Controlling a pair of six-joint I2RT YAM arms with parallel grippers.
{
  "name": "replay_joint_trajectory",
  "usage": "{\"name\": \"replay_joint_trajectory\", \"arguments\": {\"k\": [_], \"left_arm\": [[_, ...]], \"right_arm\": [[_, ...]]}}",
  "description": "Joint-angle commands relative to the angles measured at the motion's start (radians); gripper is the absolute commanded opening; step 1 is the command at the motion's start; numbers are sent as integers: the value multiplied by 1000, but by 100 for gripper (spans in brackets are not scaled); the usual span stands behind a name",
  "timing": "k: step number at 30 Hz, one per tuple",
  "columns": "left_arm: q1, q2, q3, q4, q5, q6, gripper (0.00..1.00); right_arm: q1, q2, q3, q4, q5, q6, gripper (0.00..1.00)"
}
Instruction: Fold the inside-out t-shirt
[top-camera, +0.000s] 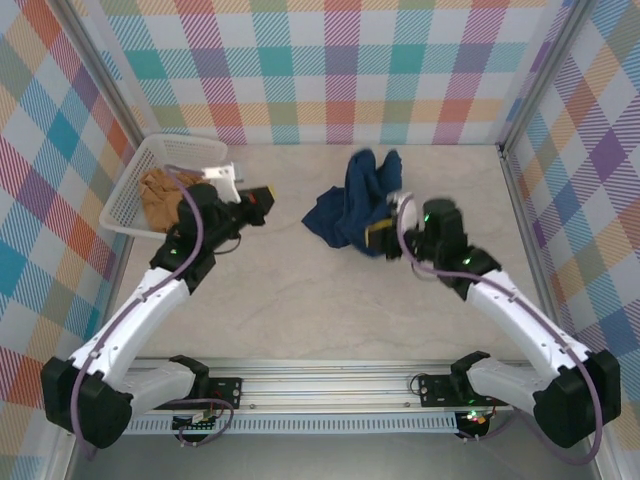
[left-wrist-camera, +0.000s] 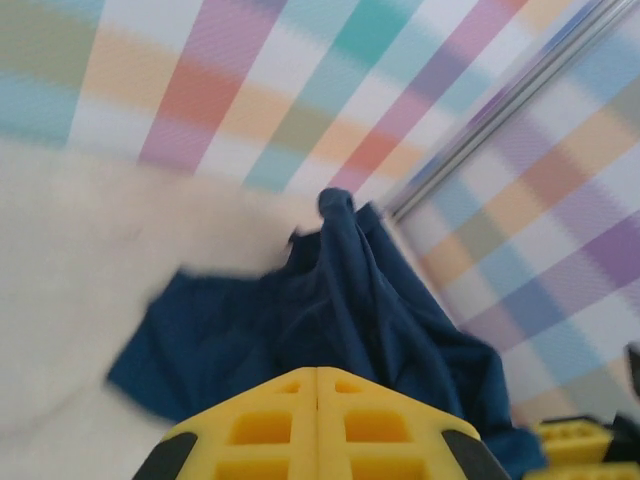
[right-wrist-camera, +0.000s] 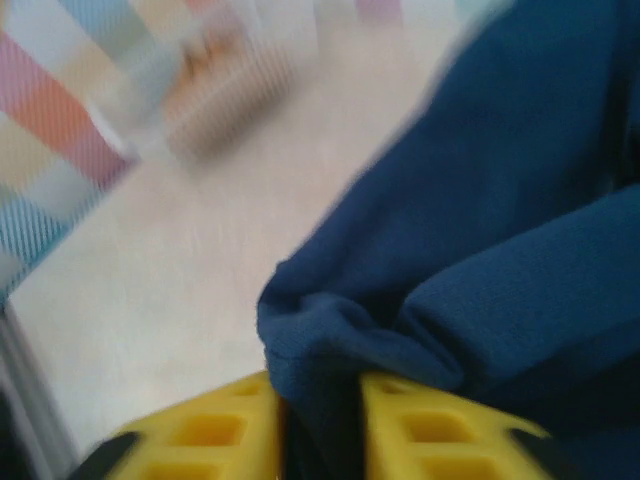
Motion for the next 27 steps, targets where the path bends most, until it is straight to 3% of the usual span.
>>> {"name": "replay_joint_trajectory", "arguments": {"k": [1,4,6,9,14,18,23,27], "left_arm": [[-17,53,-73,-31,-18,-16,6],[-65,168,-24,-37,-1,14,24],[-116,285,68,-89,-18,68,34],[-181,495,239,-174,-54,145,42],[-190,786,510,-258,-63,225,55],[-189,1009,744,-422,-57,231,56],[-188,1170,902,-480,7,205,53],[-183,1199,948,-475,31,186,25]], "right_arm": [[-2,-59,-159,-133,86,122,42],[-5,-138,-173,-121,220,151,53],[-7,-122,-149,-78,277,171,55],[-10,33,-63,-56,292,178,56],[-10,271,58,-18,292,177,58],[-10,423,117,65,301,152,61],[-10,583,172,101,329,170,57],[-26,584,162,109,364,161,23]]}}
